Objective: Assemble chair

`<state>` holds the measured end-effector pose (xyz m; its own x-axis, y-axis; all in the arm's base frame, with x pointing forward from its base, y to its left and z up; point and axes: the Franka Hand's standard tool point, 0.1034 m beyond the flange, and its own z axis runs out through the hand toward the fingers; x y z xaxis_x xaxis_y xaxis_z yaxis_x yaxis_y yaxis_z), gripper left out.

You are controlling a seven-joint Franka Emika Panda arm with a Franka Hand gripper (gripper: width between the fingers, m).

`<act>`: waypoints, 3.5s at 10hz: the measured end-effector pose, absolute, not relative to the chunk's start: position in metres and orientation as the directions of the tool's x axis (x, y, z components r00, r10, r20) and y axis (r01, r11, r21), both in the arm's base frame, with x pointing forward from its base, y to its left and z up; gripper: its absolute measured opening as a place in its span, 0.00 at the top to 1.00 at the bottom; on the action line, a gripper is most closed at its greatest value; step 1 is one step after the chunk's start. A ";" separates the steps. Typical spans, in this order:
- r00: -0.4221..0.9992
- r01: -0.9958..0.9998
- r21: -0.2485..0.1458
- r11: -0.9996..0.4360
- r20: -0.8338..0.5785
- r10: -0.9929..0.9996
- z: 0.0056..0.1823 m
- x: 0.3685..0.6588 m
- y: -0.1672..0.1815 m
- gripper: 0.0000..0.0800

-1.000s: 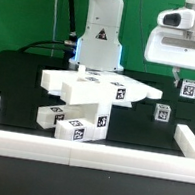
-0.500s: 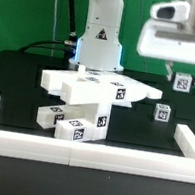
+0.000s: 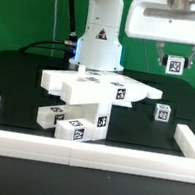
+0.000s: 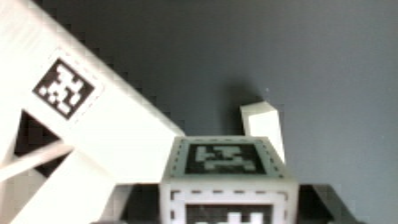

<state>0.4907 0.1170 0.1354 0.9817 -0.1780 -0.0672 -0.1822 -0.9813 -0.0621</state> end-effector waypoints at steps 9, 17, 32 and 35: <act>0.999 0.028 -0.050 -0.998 -0.022 0.030 0.139 0.523 0.021 0.64; 0.990 0.142 -0.025 -0.990 -0.011 0.142 0.133 0.540 -0.008 0.64; 0.988 0.152 -0.007 -0.988 -0.015 0.152 0.124 0.549 -0.017 0.64; 0.987 0.159 -0.003 -0.987 -0.022 0.159 0.119 0.550 -0.015 0.64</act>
Offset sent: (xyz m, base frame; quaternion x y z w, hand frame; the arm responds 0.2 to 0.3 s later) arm 0.0032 -0.0625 0.0078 -0.0156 -0.0150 -0.1511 0.9883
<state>0.5502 -0.0146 0.1190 0.9871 0.1586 -0.0219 0.1586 -0.9873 -0.0033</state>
